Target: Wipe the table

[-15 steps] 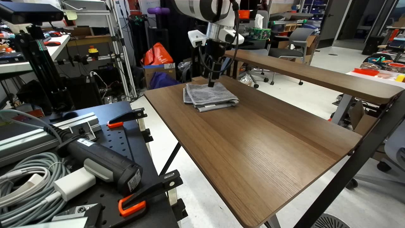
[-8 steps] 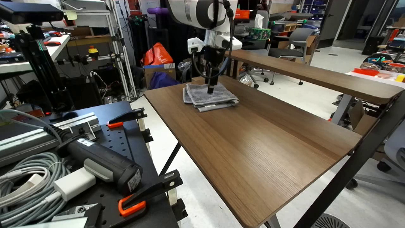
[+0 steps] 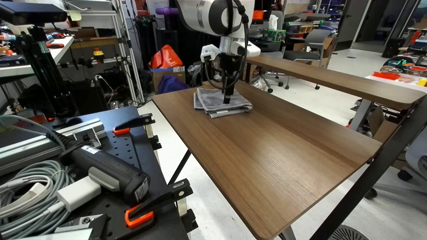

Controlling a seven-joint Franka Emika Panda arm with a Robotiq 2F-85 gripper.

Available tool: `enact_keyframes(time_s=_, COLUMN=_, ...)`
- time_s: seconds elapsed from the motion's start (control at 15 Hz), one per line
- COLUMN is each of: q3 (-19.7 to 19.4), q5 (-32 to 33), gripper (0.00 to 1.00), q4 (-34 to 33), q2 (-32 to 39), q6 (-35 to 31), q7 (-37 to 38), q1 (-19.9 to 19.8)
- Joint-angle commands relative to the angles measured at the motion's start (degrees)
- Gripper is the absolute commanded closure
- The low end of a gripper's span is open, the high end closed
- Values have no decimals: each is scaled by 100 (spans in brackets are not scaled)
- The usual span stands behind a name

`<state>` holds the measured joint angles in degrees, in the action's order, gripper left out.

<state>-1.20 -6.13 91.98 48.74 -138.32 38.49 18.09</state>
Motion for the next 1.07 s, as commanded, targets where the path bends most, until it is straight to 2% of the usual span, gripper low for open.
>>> enact_keyframes(time_s=0.0, q3=-90, q5=-67, gripper=0, q4=-34, q2=128, q6=-255, q7=122, q1=-183)
enact_keyframes(time_s=0.53, q3=-95, q5=-336, gripper=0, q4=-457, q2=525, q6=-77, q7=93, q1=-812)
enact_keyframes(time_s=1.0, q3=-254, q5=-546, gripper=0, q4=-674, q2=776, q6=474, q7=258, q1=-1398)
